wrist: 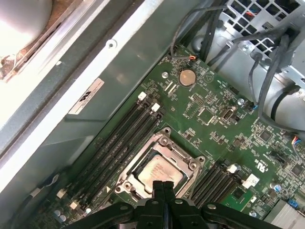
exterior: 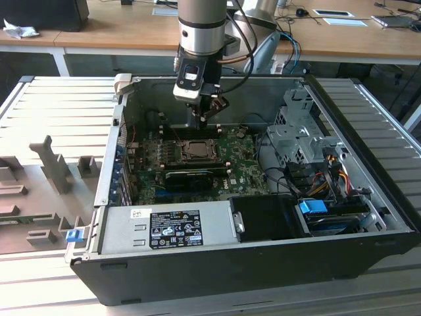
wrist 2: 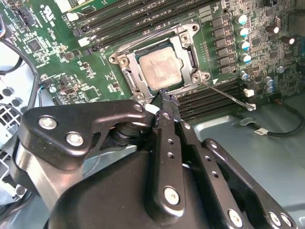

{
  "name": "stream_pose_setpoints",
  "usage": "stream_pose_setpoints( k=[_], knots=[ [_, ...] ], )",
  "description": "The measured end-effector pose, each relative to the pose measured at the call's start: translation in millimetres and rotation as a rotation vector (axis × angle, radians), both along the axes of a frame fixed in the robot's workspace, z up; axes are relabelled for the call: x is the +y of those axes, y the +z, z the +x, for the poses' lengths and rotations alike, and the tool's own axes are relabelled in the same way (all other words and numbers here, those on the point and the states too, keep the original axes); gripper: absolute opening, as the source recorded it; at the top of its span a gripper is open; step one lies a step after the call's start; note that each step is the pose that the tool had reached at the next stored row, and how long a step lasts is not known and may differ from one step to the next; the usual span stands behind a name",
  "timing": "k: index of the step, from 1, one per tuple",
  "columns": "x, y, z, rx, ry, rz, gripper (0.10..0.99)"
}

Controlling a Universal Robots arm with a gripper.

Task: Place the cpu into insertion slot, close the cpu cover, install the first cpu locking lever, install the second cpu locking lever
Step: 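Install the first cpu locking lever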

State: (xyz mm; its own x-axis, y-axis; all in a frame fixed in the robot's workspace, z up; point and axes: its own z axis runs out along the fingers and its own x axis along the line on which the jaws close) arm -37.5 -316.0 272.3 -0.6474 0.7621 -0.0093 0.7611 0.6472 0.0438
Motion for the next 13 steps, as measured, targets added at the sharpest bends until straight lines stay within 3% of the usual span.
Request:
stream_pose_setpoints(
  k=[9,13],
  knots=[
    [0.0,0.0,0.0,0.0,0.062,0.0,0.106],
    [0.0,-0.2,0.0,0.0001,0.135,0.0,0.106]
  ],
)
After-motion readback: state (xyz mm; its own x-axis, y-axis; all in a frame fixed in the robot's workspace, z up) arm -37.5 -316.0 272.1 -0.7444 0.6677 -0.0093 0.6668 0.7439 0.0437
